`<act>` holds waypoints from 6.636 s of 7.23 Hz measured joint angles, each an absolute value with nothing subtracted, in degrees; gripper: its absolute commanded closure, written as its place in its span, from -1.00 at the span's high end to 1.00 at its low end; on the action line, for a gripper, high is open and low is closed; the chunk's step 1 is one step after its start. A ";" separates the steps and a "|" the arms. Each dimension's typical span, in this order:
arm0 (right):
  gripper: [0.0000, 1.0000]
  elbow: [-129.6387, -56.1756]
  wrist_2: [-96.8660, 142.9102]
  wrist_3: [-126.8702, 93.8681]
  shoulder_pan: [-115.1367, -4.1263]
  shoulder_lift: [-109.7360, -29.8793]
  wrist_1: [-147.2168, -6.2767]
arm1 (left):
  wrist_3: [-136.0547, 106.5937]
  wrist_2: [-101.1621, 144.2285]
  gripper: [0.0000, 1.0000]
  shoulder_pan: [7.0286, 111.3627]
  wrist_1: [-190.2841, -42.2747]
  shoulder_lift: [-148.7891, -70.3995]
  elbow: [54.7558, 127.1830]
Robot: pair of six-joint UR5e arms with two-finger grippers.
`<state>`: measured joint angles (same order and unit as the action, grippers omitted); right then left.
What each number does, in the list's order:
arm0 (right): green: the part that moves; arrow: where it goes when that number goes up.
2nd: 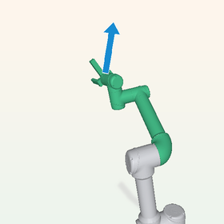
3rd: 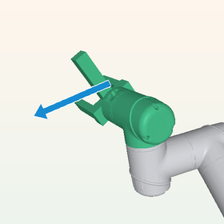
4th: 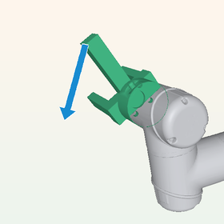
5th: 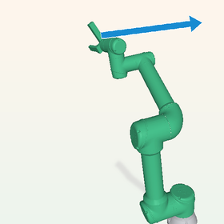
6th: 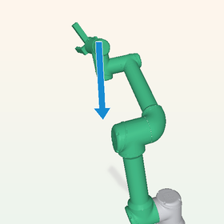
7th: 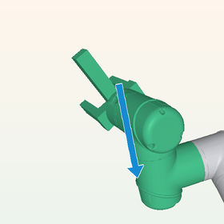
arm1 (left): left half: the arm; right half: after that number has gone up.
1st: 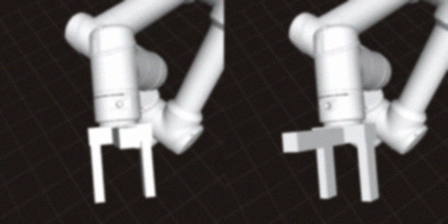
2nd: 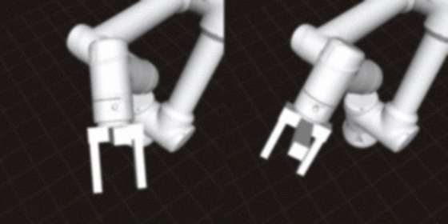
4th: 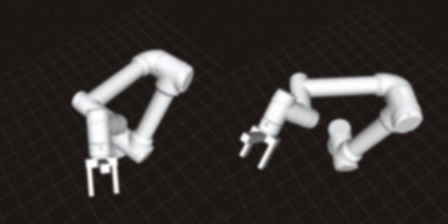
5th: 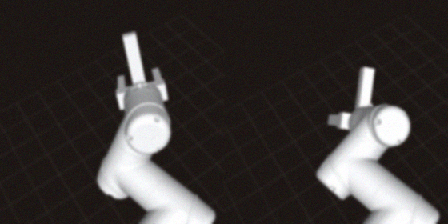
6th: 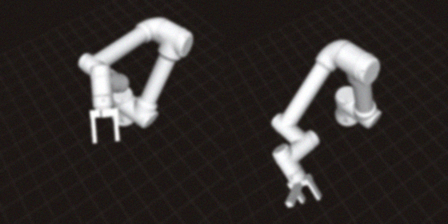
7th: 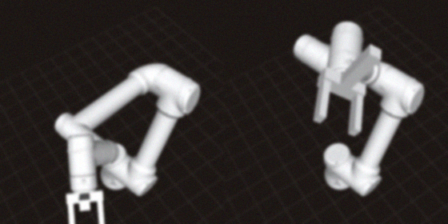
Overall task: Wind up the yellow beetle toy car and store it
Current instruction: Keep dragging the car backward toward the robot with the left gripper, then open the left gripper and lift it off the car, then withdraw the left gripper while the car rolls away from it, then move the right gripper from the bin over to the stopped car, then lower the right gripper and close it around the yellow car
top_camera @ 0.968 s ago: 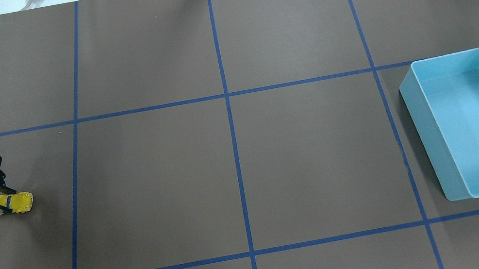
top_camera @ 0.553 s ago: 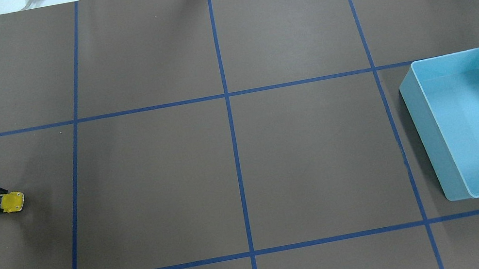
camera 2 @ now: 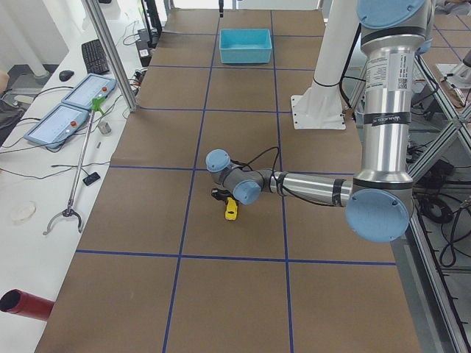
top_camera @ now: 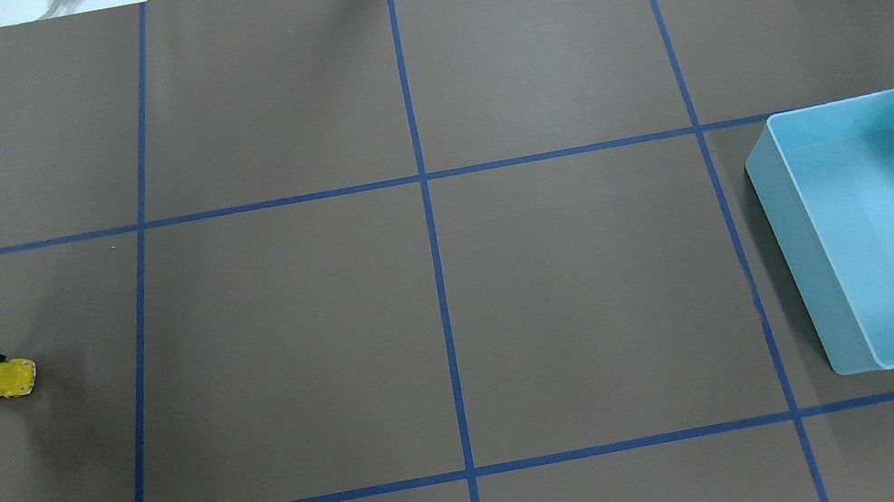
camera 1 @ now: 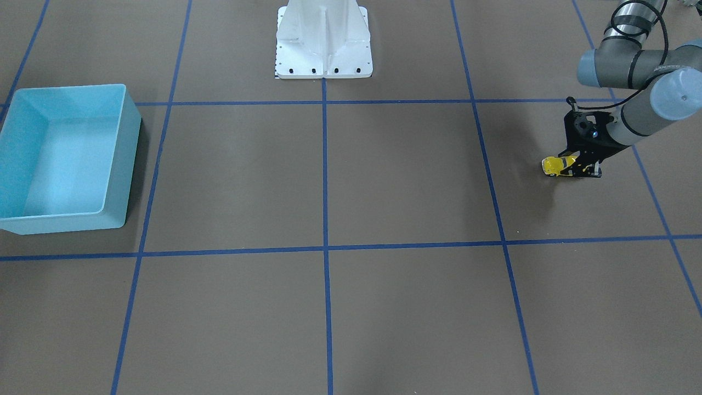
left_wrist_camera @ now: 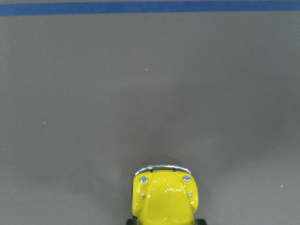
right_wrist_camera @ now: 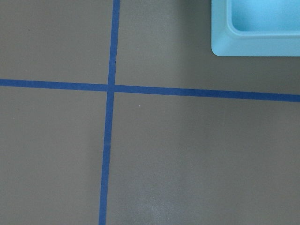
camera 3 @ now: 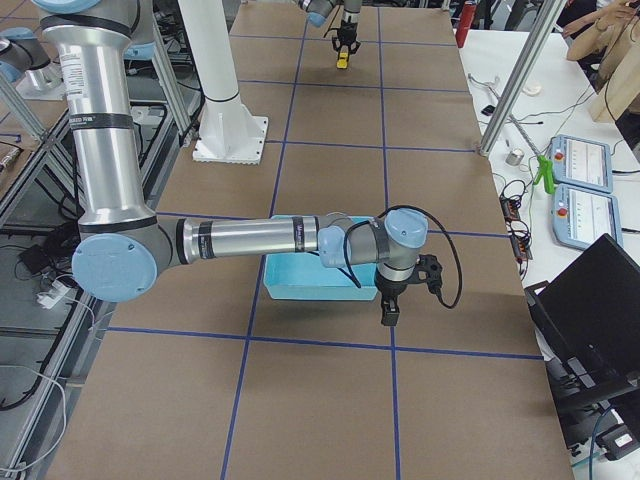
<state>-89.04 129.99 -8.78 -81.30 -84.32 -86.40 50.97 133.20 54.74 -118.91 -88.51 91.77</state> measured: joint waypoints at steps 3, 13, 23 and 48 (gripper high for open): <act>1.00 -89.22 130.05 -8.79 -81.30 -84.29 -86.40 | 52.04 133.18 -1.00 55.39 -118.92 -88.51 91.00; 1.00 -89.29 130.08 -8.79 -81.30 -84.29 -86.33 | 52.55 133.29 1.00 57.58 -118.85 -88.01 89.92; 1.00 -89.53 130.16 -8.79 -81.30 -84.23 -86.31 | 45.68 135.09 1.00 62.24 -115.04 -87.77 91.34; 1.00 -114.13 109.85 -5.04 -22.82 -67.03 -86.93 | 19.00 140.71 1.00 91.51 -75.47 -87.76 94.95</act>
<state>-114.13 109.85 -5.04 -22.82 -67.03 -86.93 19.00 140.71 91.51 -75.47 -87.76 94.95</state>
